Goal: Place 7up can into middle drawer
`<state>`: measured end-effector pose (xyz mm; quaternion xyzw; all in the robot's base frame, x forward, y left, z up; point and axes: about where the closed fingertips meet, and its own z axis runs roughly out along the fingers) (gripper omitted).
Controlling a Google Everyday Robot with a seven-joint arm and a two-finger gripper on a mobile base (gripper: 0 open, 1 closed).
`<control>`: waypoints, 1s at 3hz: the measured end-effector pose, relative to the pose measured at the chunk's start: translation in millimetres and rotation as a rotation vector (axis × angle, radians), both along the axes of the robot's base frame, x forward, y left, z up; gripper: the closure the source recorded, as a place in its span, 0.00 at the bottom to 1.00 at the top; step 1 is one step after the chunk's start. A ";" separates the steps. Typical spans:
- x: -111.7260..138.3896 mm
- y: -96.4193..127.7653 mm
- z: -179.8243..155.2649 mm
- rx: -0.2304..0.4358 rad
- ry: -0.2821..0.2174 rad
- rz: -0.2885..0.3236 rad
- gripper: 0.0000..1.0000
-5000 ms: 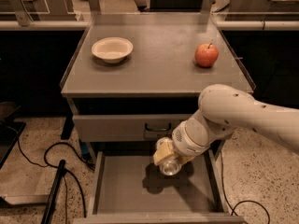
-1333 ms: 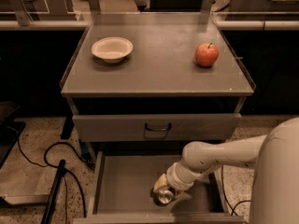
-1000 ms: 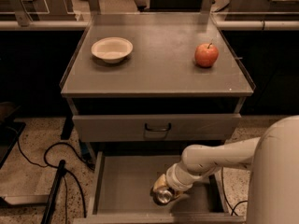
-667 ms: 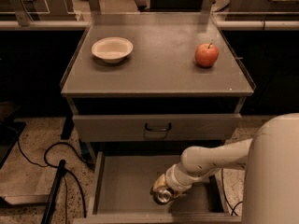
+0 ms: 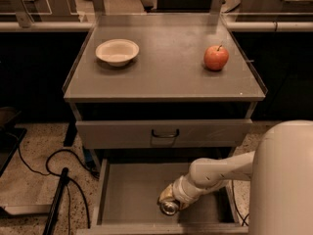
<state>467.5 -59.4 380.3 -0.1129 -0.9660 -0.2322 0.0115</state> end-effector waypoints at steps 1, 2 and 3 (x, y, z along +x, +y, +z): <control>-0.2 0.1 -0.7 0.000 0.001 0.000 0.81; -0.3 0.2 -0.7 0.000 0.001 0.000 0.57; -0.3 0.2 -0.7 0.000 0.001 0.000 0.34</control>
Offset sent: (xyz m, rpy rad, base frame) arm -0.0002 0.0001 -0.0007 0.0004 0.0011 -0.0001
